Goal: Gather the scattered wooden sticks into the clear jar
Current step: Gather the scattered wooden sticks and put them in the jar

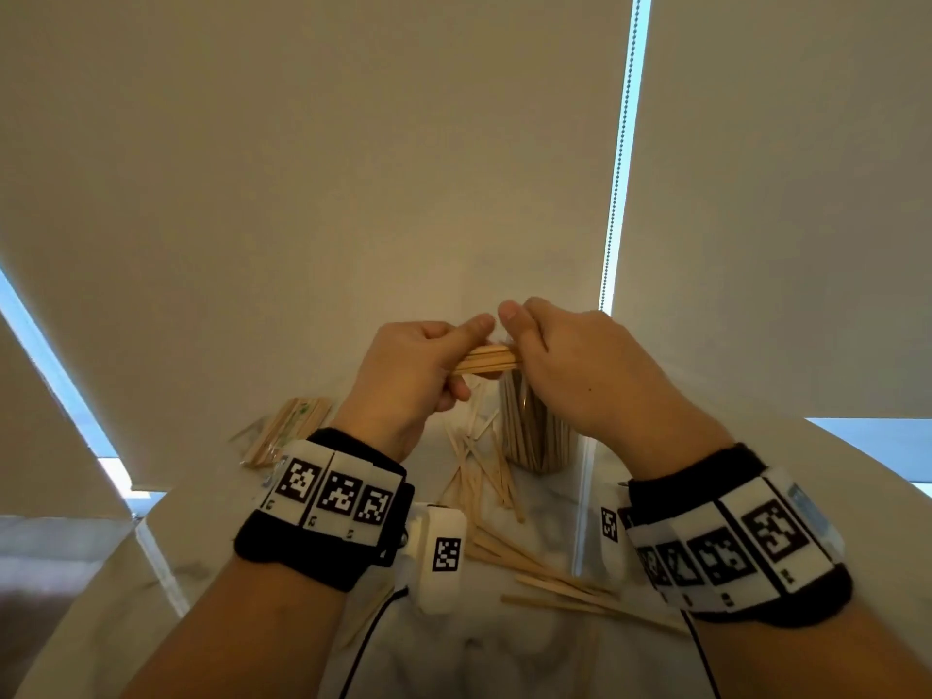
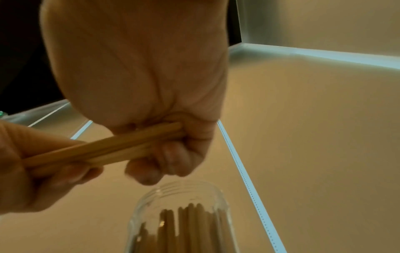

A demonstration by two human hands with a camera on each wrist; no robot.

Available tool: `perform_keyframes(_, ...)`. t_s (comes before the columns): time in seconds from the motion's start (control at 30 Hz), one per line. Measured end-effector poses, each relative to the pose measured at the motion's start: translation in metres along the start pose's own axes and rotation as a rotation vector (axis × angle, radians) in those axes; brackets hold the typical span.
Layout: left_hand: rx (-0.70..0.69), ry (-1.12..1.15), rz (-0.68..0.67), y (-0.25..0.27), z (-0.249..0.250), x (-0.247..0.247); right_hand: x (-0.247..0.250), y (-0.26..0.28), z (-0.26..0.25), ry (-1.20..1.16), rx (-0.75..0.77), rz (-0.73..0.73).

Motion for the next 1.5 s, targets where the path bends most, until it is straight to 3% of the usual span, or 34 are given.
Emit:
perform_keyframes(0.1, 0.047, 0.142, 0.017, -0.002, -0.002, 0.009, 0.017, -0.001, -0.016, 0.116, 0.090, 0.136)
perform_keyframes(0.2, 0.055, 0.250, -0.009, 0.004, 0.001, 0.002, 0.029, 0.004, -0.012, 0.272, -0.002, 0.240)
perform_keyframes(0.3, 0.023, 0.207, -0.032, 0.008, 0.006, -0.006, 0.025, 0.005, 0.004, 0.228, -0.097, 0.202)
perform_keyframes(0.43, -0.281, -0.169, 0.223, 0.021, 0.026, 0.007, 0.019, 0.004, 0.015, 0.080, -0.117, 0.166)
perform_keyframes(0.5, -0.397, -0.199, 0.334, 0.029, 0.033, 0.018, 0.021, 0.005, 0.019, 0.075, -0.120, 0.165)
perform_keyframes(0.53, -0.401, -0.198, 0.324, 0.028, 0.034, 0.018, 0.021, 0.005, 0.021, 0.072, -0.126, 0.162)
perform_keyframes(0.67, -0.305, -0.304, 0.137, 0.021, 0.026, -0.010, 0.017, 0.002, 0.019, 0.016, -0.103, 0.146)
perform_keyframes(0.87, -0.292, -0.221, 0.302, 0.014, 0.023, 0.014, 0.020, 0.000, 0.006, -0.194, 0.028, 0.174)
perform_keyframes(0.97, -0.230, -0.097, 0.286, 0.009, 0.015, 0.019, 0.022, 0.001, 0.004, -0.183, 0.048, 0.210)
perform_keyframes(1.17, -0.150, 0.031, -0.013, 0.012, 0.008, -0.023, 0.048, 0.008, 0.031, -0.106, -0.075, 0.315)
perform_keyframes(1.37, -0.085, -0.104, 0.087, -0.001, -0.010, -0.016, 0.091, 0.027, 0.086, -0.027, -0.285, 0.462)
perform_keyframes(1.5, -0.068, -0.366, 0.045, -0.013, -0.024, -0.039, 0.091, 0.010, 0.100, 0.108, -0.283, 0.393)
Point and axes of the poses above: each hand's wrist, its own y-axis away from the middle knuckle, its own x-axis out of the back of the hand, z = x × y, the point moved 10 cm from there along -y, towards the middle knuckle, and after that the axes turned 14 degrees about x, right-handed, at the moved point
